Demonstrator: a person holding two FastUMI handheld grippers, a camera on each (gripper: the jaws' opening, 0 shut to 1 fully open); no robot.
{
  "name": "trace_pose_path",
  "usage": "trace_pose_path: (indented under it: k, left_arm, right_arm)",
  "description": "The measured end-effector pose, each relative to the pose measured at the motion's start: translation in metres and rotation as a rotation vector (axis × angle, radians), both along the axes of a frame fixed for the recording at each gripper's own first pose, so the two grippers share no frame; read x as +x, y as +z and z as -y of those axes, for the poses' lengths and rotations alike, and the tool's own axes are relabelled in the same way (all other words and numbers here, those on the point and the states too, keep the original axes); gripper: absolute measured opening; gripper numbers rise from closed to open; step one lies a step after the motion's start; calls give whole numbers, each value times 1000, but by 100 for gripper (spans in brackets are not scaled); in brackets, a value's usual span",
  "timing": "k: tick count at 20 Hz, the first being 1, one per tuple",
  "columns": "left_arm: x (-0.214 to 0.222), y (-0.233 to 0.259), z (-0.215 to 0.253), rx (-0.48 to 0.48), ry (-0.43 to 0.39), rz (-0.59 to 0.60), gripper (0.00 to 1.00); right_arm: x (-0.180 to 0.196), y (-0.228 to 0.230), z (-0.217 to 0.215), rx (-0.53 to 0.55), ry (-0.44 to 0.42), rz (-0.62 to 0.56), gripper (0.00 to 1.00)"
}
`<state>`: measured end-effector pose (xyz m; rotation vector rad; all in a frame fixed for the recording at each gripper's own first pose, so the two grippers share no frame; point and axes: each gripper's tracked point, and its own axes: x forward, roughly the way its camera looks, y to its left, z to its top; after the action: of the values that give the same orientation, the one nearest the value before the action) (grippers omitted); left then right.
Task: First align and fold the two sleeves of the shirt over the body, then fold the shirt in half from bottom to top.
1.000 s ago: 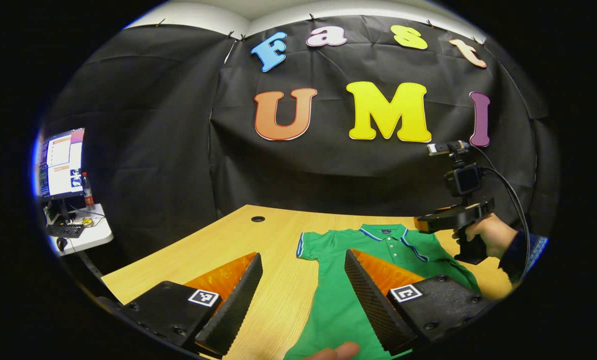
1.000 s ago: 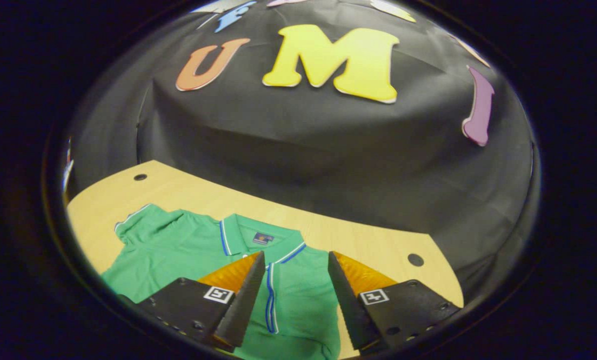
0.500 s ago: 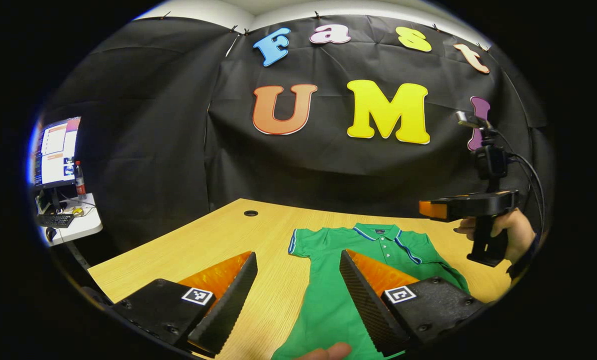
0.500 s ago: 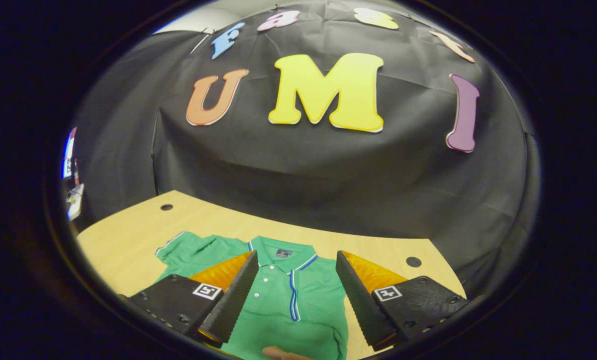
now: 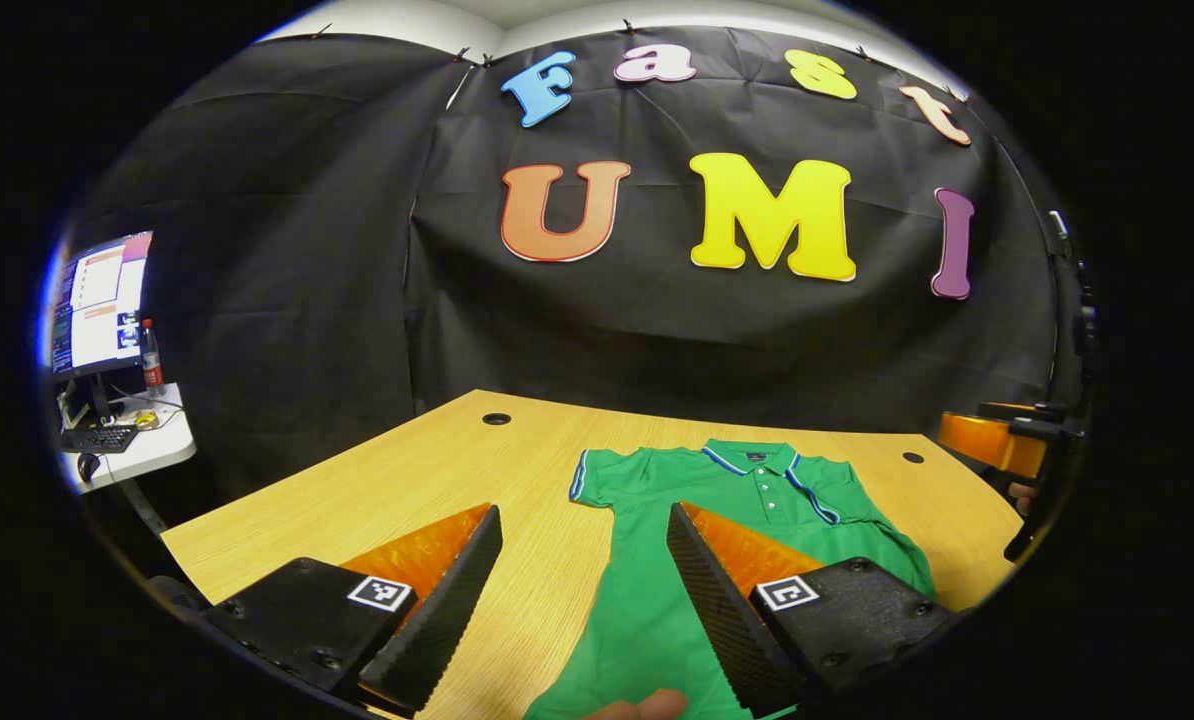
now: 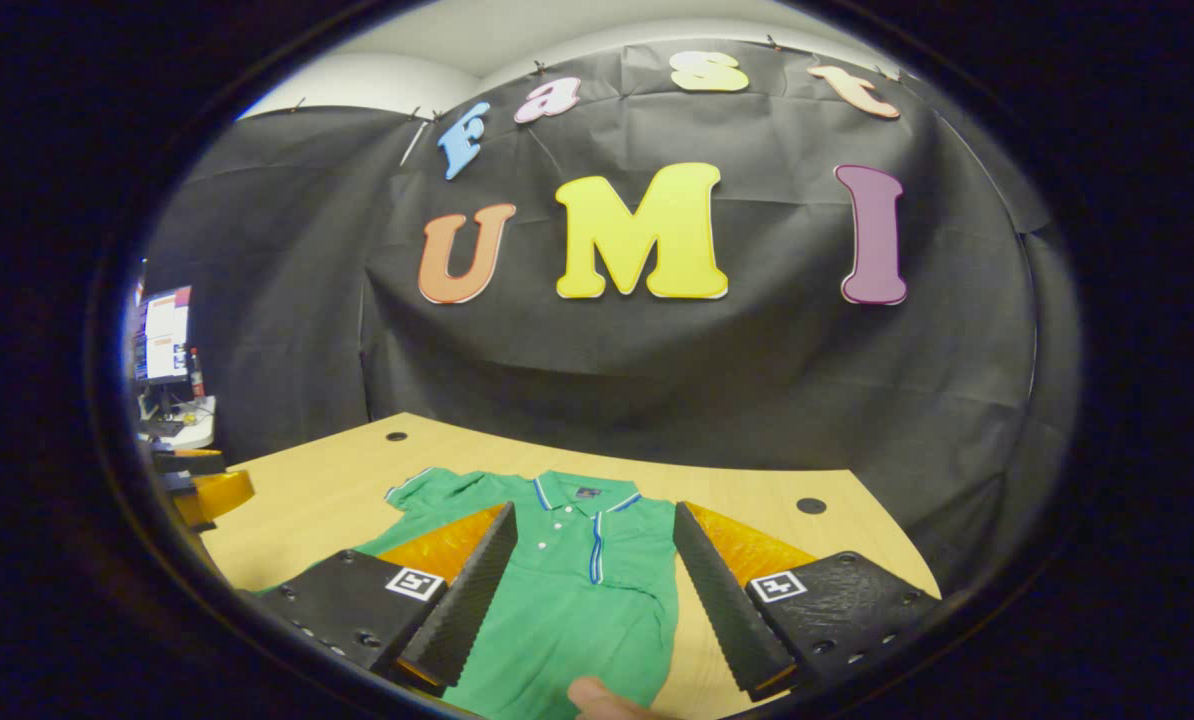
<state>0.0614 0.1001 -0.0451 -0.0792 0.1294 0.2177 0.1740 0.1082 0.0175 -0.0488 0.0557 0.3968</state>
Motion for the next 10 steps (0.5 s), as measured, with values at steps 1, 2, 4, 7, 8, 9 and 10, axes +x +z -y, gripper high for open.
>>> trace_pose_path:
  k: [1, 2, 4, 7, 8, 9, 10]
  left_arm:
    - [1, -2, -2, -3, 9, -4, 100]
    - [0, -4, -7, -13, 36, -1, 100]
    - [7, -12, -20, -43, 95, -11, 100]
    - [32, -12, -22, -24, 89, -79, 100]
    - [42, -7, -24, -18, 86, -82, 100]
    - [56, -2, -25, -15, 77, -87, 100]
    - [69, -1, -26, -14, 62, -102, 100]
  right_arm:
    - [-12, -1, 5, 6, 7, 17, 95]
    - [-29, -3, 8, 11, 22, 42, 95]
    - [-49, -9, 19, 15, 20, 69, 95]
    - [-73, -20, 30, 29, 29, 98, 96]
    - [-75, -20, 32, 34, 24, 105, 94]
    - [-76, -23, 33, 26, 26, 105, 95]
    - [-76, -24, 32, 17, 32, 106, 95]
